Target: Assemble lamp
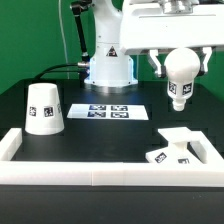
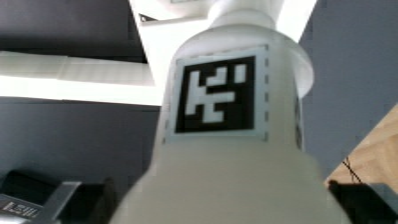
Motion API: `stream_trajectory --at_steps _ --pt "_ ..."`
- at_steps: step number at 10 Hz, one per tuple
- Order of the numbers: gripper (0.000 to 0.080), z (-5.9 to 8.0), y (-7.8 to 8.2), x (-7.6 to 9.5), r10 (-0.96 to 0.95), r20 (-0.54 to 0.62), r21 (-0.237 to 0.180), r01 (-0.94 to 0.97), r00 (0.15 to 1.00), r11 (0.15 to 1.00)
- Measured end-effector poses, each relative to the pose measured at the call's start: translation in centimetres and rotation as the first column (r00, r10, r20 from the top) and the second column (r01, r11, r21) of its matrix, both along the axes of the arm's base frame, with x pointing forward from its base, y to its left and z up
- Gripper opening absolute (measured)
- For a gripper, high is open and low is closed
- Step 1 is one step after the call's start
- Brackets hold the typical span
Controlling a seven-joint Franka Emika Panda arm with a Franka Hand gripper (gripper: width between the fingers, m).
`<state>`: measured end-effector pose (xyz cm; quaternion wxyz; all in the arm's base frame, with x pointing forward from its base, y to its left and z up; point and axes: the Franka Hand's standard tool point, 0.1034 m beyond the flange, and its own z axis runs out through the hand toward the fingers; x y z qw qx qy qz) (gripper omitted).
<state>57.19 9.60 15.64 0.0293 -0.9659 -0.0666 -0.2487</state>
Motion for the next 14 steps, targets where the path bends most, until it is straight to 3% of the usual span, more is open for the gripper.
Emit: stream_trajectory --at_steps 3,4,5,6,8,14 --pt "0.0576 0.2 -0.9 1.4 0.07 0.044 -0.051 -0.068 0.997 0.996" --pt "0.0576 0.9 -1.0 2.3 0.083 0.11 -0.067 -0.076 0.99 0.995" --pt "0.0576 0.6 -1.7 2.1 0.072 0.196 -0.078 -0.058 0.978 0.995" --pt "0.0576 -0.5 -2.0 1.6 0.069 0.178 -0.08 -0.056 0.982 0.995" --pt "0.0576 -1.2 -2.0 1.4 0.068 0.142 -0.078 -0.058 0.987 0.995" --pt "0.0576 -1.1 -0.1 3.3 0.07 0.149 -0.061 -0.062 0.986 0.996"
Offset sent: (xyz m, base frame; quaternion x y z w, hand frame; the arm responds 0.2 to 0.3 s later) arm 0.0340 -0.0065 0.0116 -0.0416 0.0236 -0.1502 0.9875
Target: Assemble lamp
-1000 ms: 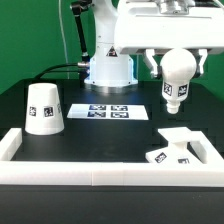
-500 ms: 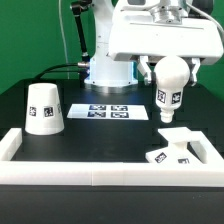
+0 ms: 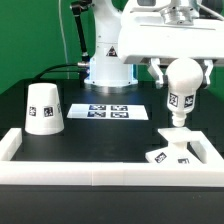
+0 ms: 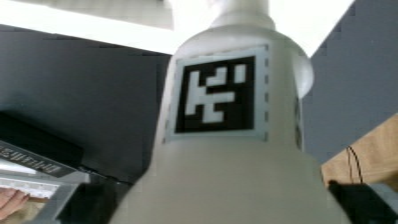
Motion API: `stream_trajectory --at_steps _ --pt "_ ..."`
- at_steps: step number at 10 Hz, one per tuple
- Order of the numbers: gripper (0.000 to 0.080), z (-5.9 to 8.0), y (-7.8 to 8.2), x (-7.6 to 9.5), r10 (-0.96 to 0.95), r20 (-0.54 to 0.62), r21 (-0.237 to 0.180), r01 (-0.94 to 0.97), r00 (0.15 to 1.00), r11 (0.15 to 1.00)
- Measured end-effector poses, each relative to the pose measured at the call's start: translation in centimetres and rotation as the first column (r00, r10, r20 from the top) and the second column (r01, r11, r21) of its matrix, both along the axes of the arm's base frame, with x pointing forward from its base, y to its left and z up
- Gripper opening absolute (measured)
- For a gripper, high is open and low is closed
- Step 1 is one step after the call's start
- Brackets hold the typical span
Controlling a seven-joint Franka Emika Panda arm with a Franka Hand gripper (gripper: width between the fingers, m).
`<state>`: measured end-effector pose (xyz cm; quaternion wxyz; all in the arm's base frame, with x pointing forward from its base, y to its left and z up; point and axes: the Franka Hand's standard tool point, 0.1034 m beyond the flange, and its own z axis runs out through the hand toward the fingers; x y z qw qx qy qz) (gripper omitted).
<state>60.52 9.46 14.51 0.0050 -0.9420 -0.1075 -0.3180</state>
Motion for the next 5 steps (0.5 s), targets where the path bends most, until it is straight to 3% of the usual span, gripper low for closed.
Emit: stream_trajectory --at_steps 3,5 --pt "0.0576 -0.2 -0.2 0.0 -0.002 -0.004 -0.002 0.002 1.0 1.0" --pt "0.0576 -0.5 -0.5 1.0 -0.006 0.002 -0.002 0.006 1.0 1.0"
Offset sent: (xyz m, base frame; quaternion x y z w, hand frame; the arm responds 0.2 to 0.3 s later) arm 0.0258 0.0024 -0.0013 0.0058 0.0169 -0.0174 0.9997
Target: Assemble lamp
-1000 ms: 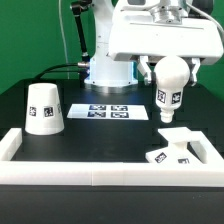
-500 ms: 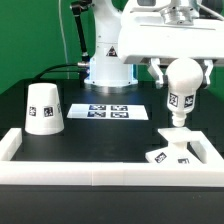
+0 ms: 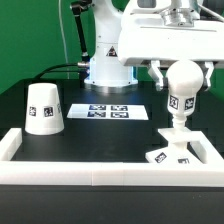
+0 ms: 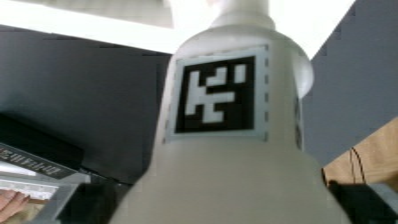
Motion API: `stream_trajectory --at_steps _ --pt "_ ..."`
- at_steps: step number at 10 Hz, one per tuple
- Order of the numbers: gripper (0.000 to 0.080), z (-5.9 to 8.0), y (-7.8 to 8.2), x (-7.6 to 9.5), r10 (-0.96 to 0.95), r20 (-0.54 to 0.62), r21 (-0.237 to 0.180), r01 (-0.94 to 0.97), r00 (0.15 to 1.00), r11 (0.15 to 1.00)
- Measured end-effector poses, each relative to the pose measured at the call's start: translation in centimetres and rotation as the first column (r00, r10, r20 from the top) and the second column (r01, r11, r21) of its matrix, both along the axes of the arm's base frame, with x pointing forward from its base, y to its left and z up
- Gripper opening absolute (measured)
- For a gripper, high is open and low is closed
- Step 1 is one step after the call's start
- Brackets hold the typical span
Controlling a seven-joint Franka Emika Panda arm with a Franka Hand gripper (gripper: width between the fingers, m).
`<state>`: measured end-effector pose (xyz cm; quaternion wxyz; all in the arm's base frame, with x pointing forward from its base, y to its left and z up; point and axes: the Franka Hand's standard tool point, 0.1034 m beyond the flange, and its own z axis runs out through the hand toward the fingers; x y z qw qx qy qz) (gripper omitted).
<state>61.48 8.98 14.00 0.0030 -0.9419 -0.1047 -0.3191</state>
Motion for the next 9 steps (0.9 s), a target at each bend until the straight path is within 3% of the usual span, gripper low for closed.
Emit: stream_trajectory --at_steps 9 --pt "0.0576 -1.3 -0.1 -0.3 -0.001 -0.02 -0.003 0.001 1.0 1.0"
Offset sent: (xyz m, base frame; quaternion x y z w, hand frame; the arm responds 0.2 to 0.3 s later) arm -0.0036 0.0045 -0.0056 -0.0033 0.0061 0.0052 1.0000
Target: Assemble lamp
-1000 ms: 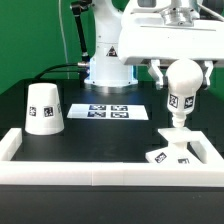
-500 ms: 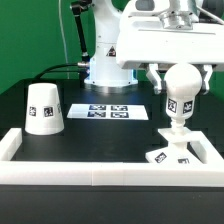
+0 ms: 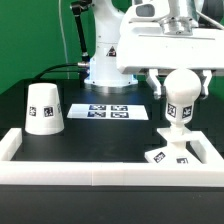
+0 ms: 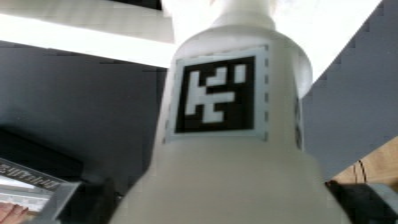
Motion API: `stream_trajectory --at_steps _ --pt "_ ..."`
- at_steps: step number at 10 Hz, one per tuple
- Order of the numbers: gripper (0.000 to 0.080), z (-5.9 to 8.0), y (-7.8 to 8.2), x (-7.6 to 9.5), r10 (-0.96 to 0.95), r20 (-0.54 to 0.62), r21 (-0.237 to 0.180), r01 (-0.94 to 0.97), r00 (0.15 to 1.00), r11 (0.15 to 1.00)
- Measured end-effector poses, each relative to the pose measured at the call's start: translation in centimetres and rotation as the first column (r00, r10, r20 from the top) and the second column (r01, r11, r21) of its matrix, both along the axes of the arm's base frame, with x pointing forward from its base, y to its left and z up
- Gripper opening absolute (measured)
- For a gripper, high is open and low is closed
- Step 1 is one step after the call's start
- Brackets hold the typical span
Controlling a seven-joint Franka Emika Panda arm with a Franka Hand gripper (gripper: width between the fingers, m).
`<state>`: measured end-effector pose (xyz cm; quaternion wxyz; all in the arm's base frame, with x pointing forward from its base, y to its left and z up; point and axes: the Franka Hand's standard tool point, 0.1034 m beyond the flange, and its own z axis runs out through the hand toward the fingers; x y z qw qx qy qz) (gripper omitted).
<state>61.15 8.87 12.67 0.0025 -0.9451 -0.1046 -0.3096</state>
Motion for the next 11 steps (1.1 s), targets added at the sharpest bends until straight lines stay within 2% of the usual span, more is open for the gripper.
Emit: stream_trajectory --at_steps 5,11 --pt "0.0576 -1.2 1.2 -1.1 0.021 0.02 -0.008 -0.021 1.0 1.0" --pt "0.0576 -1.5 1.2 -2.0 0.016 0.031 -0.009 -0.016 0.999 1.0"
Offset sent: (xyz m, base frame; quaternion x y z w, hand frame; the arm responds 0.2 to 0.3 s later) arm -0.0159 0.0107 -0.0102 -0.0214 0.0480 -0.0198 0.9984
